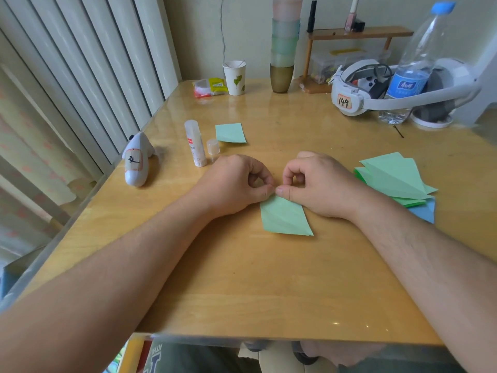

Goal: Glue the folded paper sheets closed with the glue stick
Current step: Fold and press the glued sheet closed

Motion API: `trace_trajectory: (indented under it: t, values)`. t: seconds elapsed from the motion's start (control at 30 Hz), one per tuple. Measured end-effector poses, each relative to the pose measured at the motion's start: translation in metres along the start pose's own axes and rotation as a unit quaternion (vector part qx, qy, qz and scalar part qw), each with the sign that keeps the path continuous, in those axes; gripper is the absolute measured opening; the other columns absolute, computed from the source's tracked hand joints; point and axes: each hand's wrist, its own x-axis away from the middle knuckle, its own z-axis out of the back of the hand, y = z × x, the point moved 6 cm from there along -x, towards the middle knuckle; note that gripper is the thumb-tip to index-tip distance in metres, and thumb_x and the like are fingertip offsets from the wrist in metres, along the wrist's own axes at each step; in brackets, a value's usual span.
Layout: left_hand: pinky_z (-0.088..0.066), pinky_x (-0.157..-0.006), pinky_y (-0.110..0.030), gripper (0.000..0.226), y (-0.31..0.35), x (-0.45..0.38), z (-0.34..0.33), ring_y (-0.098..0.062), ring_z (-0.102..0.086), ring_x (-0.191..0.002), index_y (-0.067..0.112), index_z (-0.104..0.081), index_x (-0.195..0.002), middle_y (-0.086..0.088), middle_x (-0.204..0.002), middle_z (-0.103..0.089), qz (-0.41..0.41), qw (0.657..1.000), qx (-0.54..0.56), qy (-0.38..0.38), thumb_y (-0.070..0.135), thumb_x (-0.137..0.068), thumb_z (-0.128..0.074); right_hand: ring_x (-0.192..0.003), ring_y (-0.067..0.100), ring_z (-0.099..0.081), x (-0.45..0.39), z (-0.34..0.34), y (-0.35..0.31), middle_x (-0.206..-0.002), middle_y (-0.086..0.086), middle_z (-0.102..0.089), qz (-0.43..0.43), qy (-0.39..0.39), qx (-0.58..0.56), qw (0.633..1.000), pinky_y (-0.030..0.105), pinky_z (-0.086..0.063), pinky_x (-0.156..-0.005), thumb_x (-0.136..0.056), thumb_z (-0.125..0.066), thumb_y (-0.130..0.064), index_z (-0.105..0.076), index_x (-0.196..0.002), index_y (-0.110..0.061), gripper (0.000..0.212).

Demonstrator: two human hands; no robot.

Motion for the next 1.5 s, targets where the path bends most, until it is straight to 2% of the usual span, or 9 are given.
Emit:
trace_trajectory:
  t: [0.13, 0.3, 0.43, 0.7, 1.0, 1.1, 1.2, 1.27, 1.5]
  values:
    - [-0.045, -0.061, -0.018, 0.004, -0.001, 0.0, 0.001, -0.006, -0.056, -0.066, 0.03, -0.077, -0.085, 0.01, -0.064, -0.062, 0.004, 1.0, 0.0, 0.006, 0.032, -0.085, -0.08, -0.088, 0.011, -0.051, -0.002, -0.001, -0.001, -0.089, -0.008, -0.054, -0.004, 0.003, -0.008, 1.0, 0.037, -0.045, -0.082, -0.084, -0.076, -0.053, -0.063, -0.08, -0.032, 0.025]
    - [-0.046, -0.062, -0.02, 0.005, -0.004, 0.001, 0.001, -0.004, -0.056, -0.064, 0.031, -0.077, -0.085, 0.013, -0.062, -0.061, 0.014, 1.0, 0.003, 0.008, 0.034, -0.086, -0.081, -0.084, 0.004, -0.051, 0.0, 0.002, 0.007, -0.087, -0.009, -0.054, -0.02, 0.013, -0.01, 1.0, 0.033, -0.04, -0.073, -0.085, -0.079, -0.05, -0.062, -0.077, -0.031, 0.027]
    - [-0.049, -0.063, -0.028, 0.006, -0.006, 0.002, 0.003, -0.008, -0.055, -0.064, 0.031, -0.076, -0.083, 0.01, -0.063, -0.061, 0.018, 1.0, 0.002, 0.021, 0.035, -0.086, -0.081, -0.08, 0.007, -0.052, 0.002, 0.006, 0.012, -0.085, -0.01, -0.054, -0.028, 0.019, -0.016, 0.999, 0.031, -0.04, -0.07, -0.086, -0.08, -0.044, -0.06, -0.076, -0.029, 0.027]
    - [-0.049, -0.064, -0.032, 0.019, -0.005, -0.002, 0.0, -0.007, -0.052, -0.061, 0.031, -0.069, -0.078, 0.008, -0.065, -0.062, 0.018, 1.0, -0.001, 0.025, 0.044, -0.082, -0.083, -0.08, 0.004, -0.049, -0.003, -0.002, -0.001, -0.084, -0.01, -0.054, -0.011, 0.02, -0.004, 1.0, 0.032, -0.039, -0.07, -0.089, -0.076, -0.044, -0.058, -0.076, -0.03, 0.026]
    - [-0.037, -0.058, -0.022, 0.011, -0.01, 0.0, 0.003, -0.001, -0.055, -0.069, 0.033, -0.066, -0.089, 0.011, -0.069, -0.059, 0.04, 0.999, 0.001, 0.03, 0.041, -0.093, -0.072, -0.073, 0.004, -0.049, 0.0, 0.003, 0.005, -0.081, -0.008, -0.056, -0.018, 0.03, -0.008, 0.999, 0.021, -0.033, -0.06, -0.095, -0.072, -0.028, -0.057, -0.081, -0.022, 0.022]
    - [-0.039, -0.061, -0.024, 0.008, -0.008, -0.001, 0.003, -0.002, -0.055, -0.069, 0.034, -0.064, -0.092, 0.013, -0.071, -0.061, 0.044, 0.999, 0.015, 0.026, 0.041, -0.095, -0.067, -0.073, 0.005, -0.049, 0.0, 0.003, 0.004, -0.081, -0.006, -0.056, -0.026, 0.026, -0.033, 0.999, 0.024, -0.035, -0.06, -0.095, -0.07, -0.036, -0.058, -0.084, -0.023, 0.021]
    - [-0.047, -0.069, -0.031, 0.011, -0.007, -0.001, 0.001, -0.003, -0.057, -0.072, 0.035, -0.059, -0.095, 0.013, -0.073, -0.062, 0.049, 0.999, 0.02, -0.001, 0.028, -0.091, -0.066, -0.079, 0.003, -0.048, -0.002, -0.003, 0.0, -0.083, -0.011, -0.055, -0.032, 0.014, -0.02, 0.999, 0.027, -0.035, -0.063, -0.083, -0.076, -0.057, -0.06, -0.078, -0.03, 0.032]
    - [-0.049, -0.072, -0.033, 0.016, -0.008, -0.002, -0.002, -0.005, -0.057, -0.072, 0.035, -0.057, -0.098, 0.013, -0.075, -0.061, 0.04, 0.999, 0.013, -0.022, 0.028, -0.09, -0.069, -0.079, 0.002, -0.048, -0.003, -0.005, 0.0, -0.081, -0.013, -0.055, -0.05, 0.013, -0.012, 0.999, 0.028, -0.034, -0.063, -0.076, -0.079, -0.063, -0.059, -0.077, -0.03, 0.038]
    - [-0.043, -0.066, -0.022, 0.022, -0.016, 0.0, 0.003, -0.004, -0.046, -0.066, 0.036, -0.059, -0.1, 0.013, -0.077, -0.052, 0.033, 0.996, 0.067, -0.048, 0.031, -0.091, -0.079, -0.069, 0.011, -0.052, 0.001, 0.002, 0.011, -0.077, -0.008, -0.06, -0.071, 0.019, -0.103, 0.992, 0.031, -0.044, -0.064, -0.087, -0.083, -0.027, -0.065, -0.082, -0.029, 0.018]
